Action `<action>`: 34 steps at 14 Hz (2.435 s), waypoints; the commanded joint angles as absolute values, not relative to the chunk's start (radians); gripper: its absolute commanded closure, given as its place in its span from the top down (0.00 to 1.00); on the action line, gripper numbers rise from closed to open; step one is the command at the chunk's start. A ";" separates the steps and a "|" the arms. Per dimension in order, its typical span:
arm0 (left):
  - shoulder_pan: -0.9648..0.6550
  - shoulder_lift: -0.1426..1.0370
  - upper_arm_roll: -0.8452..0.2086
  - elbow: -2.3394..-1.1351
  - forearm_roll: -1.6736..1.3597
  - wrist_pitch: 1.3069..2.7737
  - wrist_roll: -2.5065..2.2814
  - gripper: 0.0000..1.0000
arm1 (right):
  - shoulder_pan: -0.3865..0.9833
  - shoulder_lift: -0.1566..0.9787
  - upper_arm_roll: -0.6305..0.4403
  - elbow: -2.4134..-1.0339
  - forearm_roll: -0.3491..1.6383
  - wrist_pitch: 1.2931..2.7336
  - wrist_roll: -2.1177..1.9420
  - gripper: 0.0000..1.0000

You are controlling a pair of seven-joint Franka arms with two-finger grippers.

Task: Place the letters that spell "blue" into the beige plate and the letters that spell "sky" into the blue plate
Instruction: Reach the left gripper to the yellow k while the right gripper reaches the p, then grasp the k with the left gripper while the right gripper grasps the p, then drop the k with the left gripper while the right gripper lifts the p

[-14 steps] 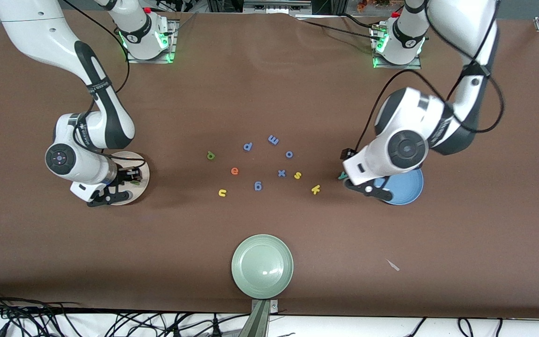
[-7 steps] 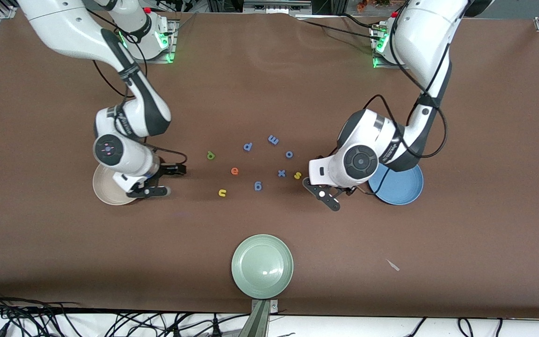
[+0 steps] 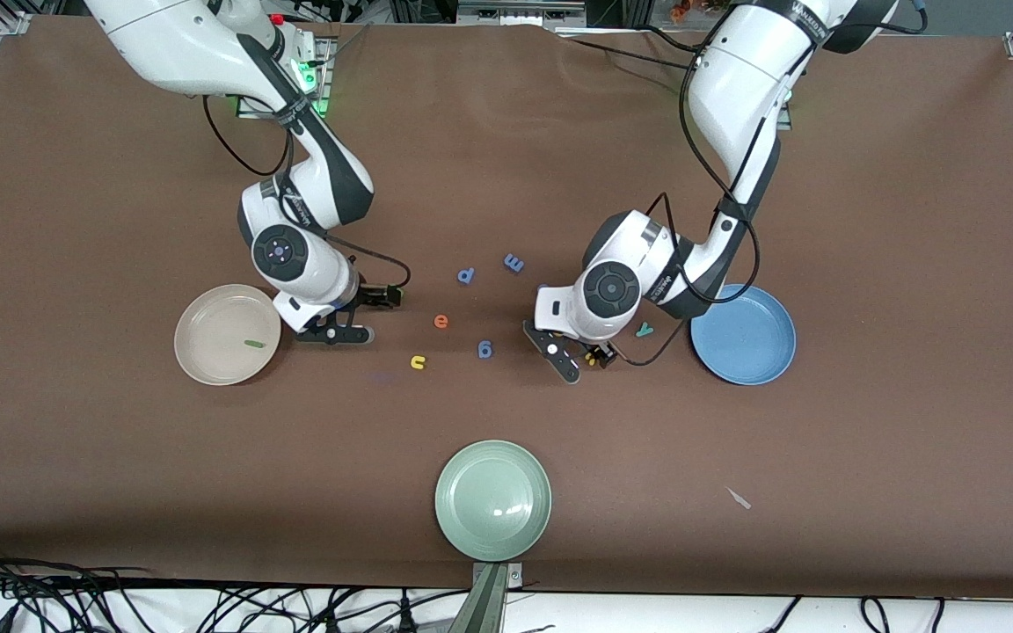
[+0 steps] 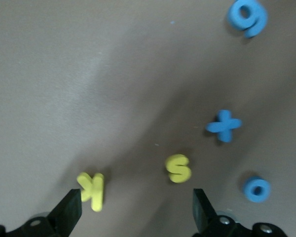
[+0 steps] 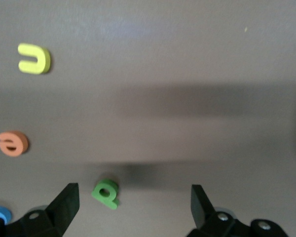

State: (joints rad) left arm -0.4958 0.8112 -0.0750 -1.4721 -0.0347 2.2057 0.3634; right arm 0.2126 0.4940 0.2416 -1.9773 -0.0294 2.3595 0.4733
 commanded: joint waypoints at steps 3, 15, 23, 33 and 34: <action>-0.471 0.839 -0.071 -1.483 -0.012 2.278 0.469 0.63 | 0.274 0.448 0.245 -2.114 -0.048 2.512 0.555 1.00; -0.393 0.665 -0.014 -1.482 0.055 2.006 0.476 0.00 | 0.291 0.534 0.235 -2.066 -0.135 2.533 0.560 0.86; -0.178 0.560 -0.020 -1.692 0.190 1.983 0.580 0.00 | 0.296 0.552 0.235 -2.066 -0.133 2.548 0.561 0.56; -0.135 0.528 -0.023 -1.836 0.186 2.231 0.568 1.00 | 0.302 0.561 0.236 -2.057 -0.133 2.557 0.560 0.21; -0.143 0.528 -0.026 -1.798 0.178 2.154 0.563 1.00 | 0.302 0.563 0.236 -2.056 -0.133 2.556 0.558 0.19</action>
